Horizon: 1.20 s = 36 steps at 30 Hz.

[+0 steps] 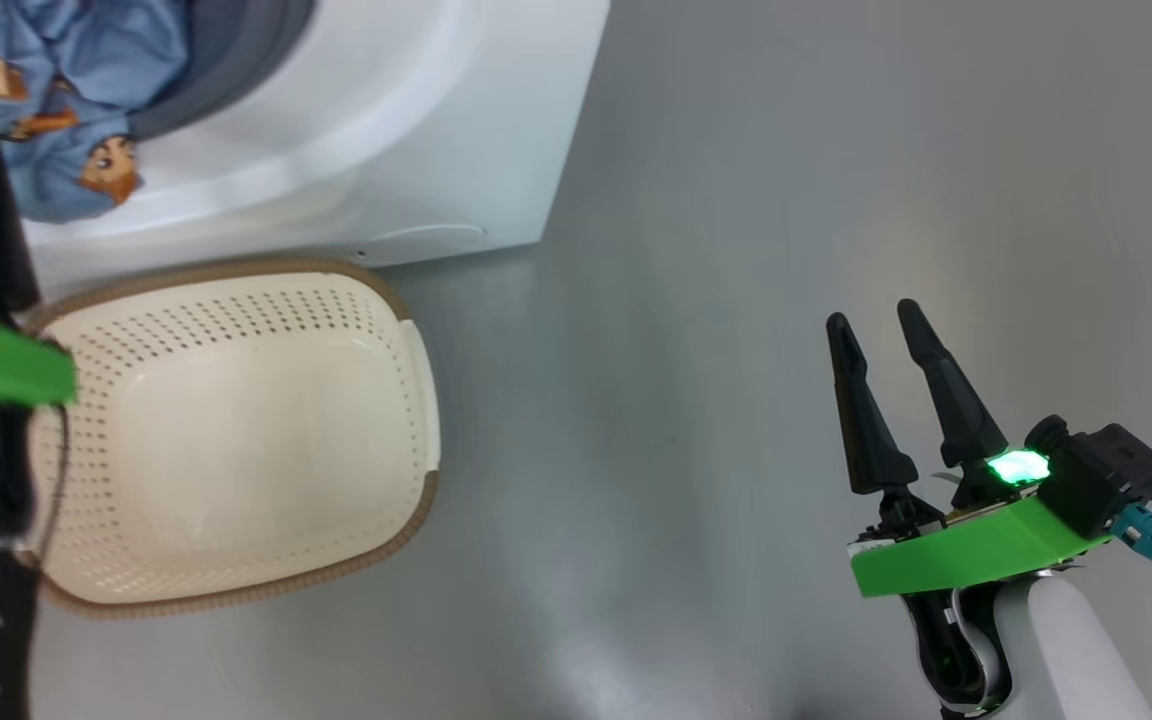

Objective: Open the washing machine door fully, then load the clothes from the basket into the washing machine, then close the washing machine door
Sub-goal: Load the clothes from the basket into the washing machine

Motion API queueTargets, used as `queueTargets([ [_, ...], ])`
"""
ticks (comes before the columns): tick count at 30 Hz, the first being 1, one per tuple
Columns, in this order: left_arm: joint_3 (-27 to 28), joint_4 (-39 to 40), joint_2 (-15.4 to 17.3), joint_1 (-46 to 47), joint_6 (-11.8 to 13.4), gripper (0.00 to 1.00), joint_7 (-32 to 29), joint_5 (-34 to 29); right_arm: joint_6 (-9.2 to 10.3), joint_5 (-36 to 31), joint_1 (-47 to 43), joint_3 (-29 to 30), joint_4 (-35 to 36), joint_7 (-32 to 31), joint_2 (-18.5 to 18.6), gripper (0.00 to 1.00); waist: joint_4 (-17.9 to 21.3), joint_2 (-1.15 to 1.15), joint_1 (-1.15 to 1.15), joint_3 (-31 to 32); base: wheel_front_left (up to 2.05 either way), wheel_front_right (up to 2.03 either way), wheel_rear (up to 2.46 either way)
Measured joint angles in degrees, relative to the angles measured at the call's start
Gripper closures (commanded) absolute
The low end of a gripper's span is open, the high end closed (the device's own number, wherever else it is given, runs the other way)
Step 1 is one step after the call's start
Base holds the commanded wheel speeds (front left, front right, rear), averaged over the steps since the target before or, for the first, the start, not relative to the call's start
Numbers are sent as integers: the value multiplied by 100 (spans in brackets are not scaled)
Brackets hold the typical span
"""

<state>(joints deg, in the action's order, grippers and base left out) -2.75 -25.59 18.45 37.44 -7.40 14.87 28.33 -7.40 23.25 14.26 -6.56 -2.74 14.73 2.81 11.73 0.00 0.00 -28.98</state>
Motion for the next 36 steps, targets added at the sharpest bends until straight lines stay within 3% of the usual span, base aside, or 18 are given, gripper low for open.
queueTargets([
  [14, 209, 845, -427, -1557, 0, 0, 0, -233, -1, -259, -269, 218, -90, 0, 4, 0, -419, 0, 0, 511, 0, 0, 0],
  [25, 691, 1656, -723, -2874, 0, 0, -1, -548, 0, -303, -497, 235, -153, 0, 32, 0, -532, 0, 0, 871, 0, 0, 0],
  [36, 761, 1874, -854, -3153, 0, 0, -1, -643, 0, -303, -577, 326, -125, 0, 75, 0, -612, 0, 0, 945, 0, 0, 0],
])
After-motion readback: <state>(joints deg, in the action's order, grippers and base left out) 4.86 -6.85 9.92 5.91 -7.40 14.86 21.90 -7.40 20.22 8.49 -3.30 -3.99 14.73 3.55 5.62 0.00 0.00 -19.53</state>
